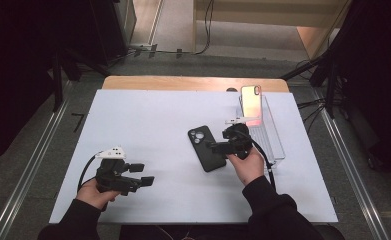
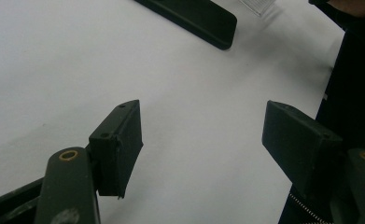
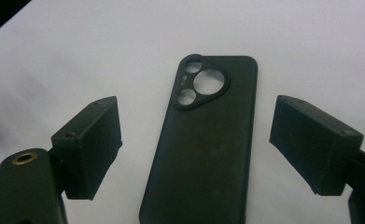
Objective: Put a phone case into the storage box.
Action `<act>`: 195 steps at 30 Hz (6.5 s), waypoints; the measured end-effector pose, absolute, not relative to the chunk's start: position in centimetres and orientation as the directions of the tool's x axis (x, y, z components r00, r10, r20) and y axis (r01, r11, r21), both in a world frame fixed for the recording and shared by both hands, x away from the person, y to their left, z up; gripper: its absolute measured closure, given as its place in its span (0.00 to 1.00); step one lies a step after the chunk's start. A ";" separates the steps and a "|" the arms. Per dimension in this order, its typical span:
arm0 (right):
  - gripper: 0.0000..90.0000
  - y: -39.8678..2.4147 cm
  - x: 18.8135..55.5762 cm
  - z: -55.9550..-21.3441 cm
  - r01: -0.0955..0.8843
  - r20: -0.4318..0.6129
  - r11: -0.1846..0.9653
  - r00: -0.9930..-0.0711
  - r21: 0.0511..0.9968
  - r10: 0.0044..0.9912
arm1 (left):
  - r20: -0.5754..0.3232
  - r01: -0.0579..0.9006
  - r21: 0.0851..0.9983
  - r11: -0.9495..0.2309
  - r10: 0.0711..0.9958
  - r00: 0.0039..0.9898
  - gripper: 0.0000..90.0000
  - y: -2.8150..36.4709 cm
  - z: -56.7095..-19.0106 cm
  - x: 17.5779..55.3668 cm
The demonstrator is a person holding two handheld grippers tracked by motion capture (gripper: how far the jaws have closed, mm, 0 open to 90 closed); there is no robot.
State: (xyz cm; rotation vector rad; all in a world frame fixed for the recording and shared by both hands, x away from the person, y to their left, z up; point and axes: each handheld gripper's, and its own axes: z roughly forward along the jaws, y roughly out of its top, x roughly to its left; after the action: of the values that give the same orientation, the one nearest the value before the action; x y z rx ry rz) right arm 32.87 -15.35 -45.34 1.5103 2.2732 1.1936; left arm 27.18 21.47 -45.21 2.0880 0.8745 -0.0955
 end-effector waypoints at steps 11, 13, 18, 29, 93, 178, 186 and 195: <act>0.12 -14.0 34.3 -46.5 0.698 0.235 0.178 -0.454 0.694 0.860 | -0.364 0.615 0.682 -0.395 0.547 0.754 0.32 21.5 -45.2 27.3; 0.08 -13.8 34.4 -46.6 0.690 0.233 0.192 -0.471 0.697 0.851 | -0.363 0.615 0.682 -0.395 0.547 0.754 0.32 21.5 -45.2 27.3; 0.00 -13.4 34.7 -47.1 0.688 0.250 0.196 -0.492 0.699 0.834 | -0.362 0.615 0.682 -0.396 0.547 0.755 0.32 21.5 -45.2 27.3; 0.00 -13.1 34.9 -47.8 0.694 0.211 0.195 -0.454 0.693 0.866 | -0.364 0.615 0.683 -0.395 0.546 0.755 0.32 21.5 -45.2 27.3; 0.14 -11.9 33.5 -51.7 0.668 0.063 0.301 -0.463 0.681 0.884 | -0.353 0.613 0.691 -0.384 0.561 0.749 0.32 21.6 -45.0 27.4; 0.15 -10.1 27.7 -46.6 0.602 0.396 -0.069 -0.431 0.795 0.811 | -0.506 0.787 0.595 -0.164 0.685 0.525 0.33 12.2 -40.1 35.7; 0.14 -9.6 27.2 -46.4 0.585 0.406 -0.088 -0.439 0.806 0.801 | -0.511 0.792 0.593 -0.147 0.691 0.511 0.36 11.3 -40.3 36.2; 0.14 -9.2 26.8 -46.4 0.544 0.397 -0.101 -0.462 0.833 0.793 | -0.564 0.813 0.573 -0.103 0.671 0.482 0.60 11.0 -40.8 36.3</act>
State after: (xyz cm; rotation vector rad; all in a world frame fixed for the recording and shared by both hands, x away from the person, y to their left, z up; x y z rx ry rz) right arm 26.81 -9.15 -46.44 1.4825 1.9360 1.5904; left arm 36.25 11.00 -40.75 1.8310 1.2469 -0.1992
